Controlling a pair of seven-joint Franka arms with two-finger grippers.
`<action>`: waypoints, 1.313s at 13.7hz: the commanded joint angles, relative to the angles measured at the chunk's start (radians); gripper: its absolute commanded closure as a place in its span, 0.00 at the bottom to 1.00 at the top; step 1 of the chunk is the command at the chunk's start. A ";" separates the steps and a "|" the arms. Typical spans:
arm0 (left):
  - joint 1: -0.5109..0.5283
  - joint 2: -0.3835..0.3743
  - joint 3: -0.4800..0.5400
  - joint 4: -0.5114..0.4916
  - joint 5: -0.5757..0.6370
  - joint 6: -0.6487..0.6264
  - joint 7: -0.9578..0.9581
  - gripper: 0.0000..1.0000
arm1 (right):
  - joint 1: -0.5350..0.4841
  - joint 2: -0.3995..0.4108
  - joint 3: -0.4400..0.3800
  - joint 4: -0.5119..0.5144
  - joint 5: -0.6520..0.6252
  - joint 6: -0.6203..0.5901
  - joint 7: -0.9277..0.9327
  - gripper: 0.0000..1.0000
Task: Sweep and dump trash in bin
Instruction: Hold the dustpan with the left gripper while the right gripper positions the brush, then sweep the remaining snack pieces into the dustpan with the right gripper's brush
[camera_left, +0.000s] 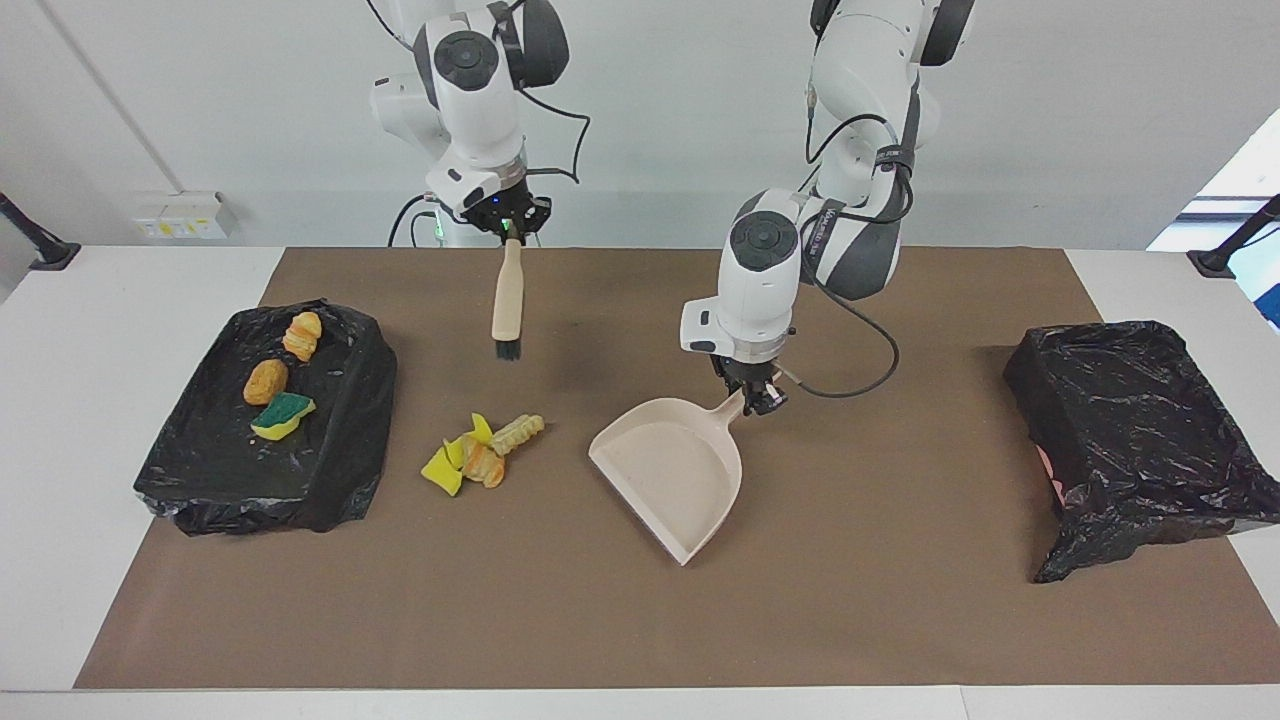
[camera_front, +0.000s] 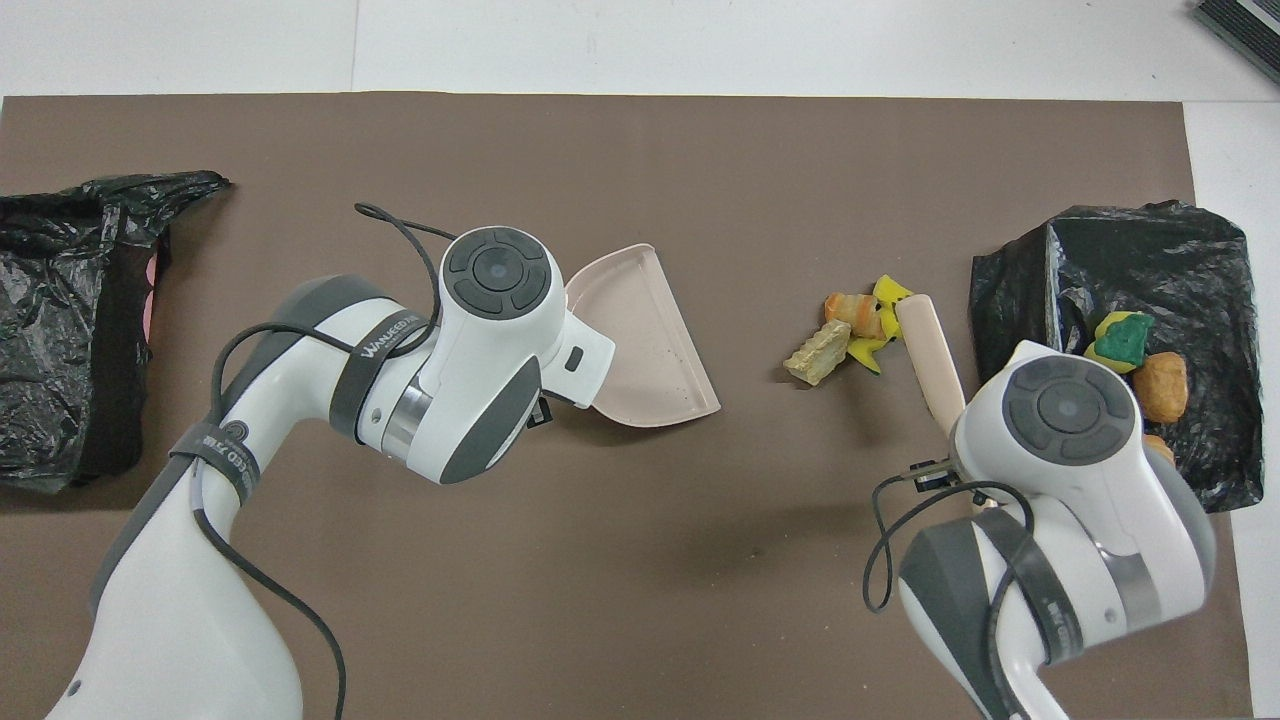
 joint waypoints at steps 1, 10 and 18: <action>-0.049 -0.069 0.008 -0.105 0.004 0.074 0.013 1.00 | -0.068 0.081 0.013 0.057 -0.076 0.043 -0.044 1.00; -0.061 -0.109 0.008 -0.194 0.004 0.146 0.010 1.00 | -0.083 0.193 0.029 0.073 -0.083 0.117 0.047 1.00; -0.061 -0.135 0.008 -0.235 0.004 0.128 0.010 1.00 | 0.033 0.205 0.029 0.047 0.230 0.076 0.048 1.00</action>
